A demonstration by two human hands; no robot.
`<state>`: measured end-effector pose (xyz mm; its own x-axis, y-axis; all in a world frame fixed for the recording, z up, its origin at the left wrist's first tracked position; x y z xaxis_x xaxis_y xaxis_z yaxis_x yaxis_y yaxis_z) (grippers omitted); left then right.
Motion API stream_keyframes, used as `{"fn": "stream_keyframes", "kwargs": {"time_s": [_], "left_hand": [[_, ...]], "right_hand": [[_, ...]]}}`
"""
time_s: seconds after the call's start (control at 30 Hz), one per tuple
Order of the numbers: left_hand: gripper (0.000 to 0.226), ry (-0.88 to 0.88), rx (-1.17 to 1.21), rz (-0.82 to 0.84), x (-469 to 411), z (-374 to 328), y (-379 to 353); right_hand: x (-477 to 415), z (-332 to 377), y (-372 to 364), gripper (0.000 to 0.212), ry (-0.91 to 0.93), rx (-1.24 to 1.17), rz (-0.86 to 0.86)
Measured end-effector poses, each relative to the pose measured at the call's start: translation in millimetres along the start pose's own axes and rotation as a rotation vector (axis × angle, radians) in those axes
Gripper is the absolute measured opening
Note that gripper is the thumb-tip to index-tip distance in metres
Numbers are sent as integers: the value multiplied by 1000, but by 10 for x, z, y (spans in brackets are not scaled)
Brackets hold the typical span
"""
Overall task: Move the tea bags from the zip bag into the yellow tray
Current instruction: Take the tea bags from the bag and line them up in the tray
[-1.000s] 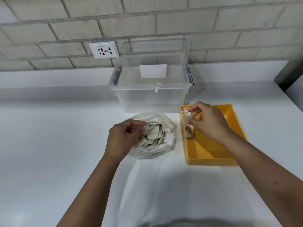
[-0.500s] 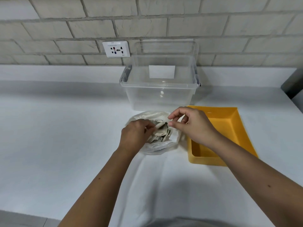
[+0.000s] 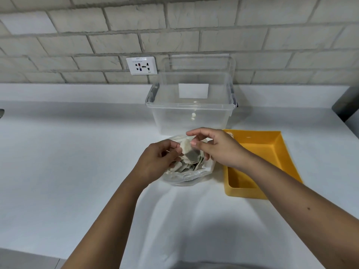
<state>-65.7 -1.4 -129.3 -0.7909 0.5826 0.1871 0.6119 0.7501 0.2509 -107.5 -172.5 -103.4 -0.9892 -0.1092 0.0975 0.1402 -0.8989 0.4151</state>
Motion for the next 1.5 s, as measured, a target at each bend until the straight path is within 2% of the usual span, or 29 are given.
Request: {"fn": "stream_keyframes", "kwargs": {"time_s": [0.13,0.33,0.47,0.53,0.67,0.8,0.93,1.1,1.2,1.27,1.33,1.5], "left_hand": [[8,0,-13,-10,11,-60,42],[16,-1,173,-36,38,-84,83],[23,-1,321,-36,51,-101,58],[25,-3,309,-38,42,-95,33],[14,-2,353,-111,16,-36,62],[9,13,447,-128,-9,-1,49],[12,48,591,-92,-10,70,-52],[17,50,564,-51,-2,132,-135],[19,67,467,-21,12,164,-165],[23,72,389,-44,23,192,-137],[28,57,274,-99,29,207,-60],[33,-1,105,-126,17,136,31]], "right_hand": [[-21,82,2,5,41,51,-29],[-37,76,-22,10,3,-119,9],[-65,23,-58,11,-11,-247,-26],[-77,4,-86,12,-11,-288,-41],[-83,-52,-109,9,-37,-305,-41],[-47,-78,-104,21,-73,-259,-15],[-29,-85,-114,8,-61,-242,-22],[-24,-89,-48,2,-44,-286,-110],[-53,-38,59,4,-14,-135,-155],[-82,94,212,3,54,212,-171],[-117,246,281,3,117,538,-105],[-159,292,268,4,114,596,-25]]}}
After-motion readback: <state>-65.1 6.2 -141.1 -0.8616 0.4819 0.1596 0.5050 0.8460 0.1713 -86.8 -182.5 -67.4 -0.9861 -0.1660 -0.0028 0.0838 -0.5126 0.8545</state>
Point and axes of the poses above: each hand's wrist, its own x-axis away from the middle knuckle, its own y-axis out of the back of the hand, z = x × y, the point moved 7 cm from there along -x, towards the middle knuckle, and after that the axes turned 9 degrees about z, right-handed, at the moved point
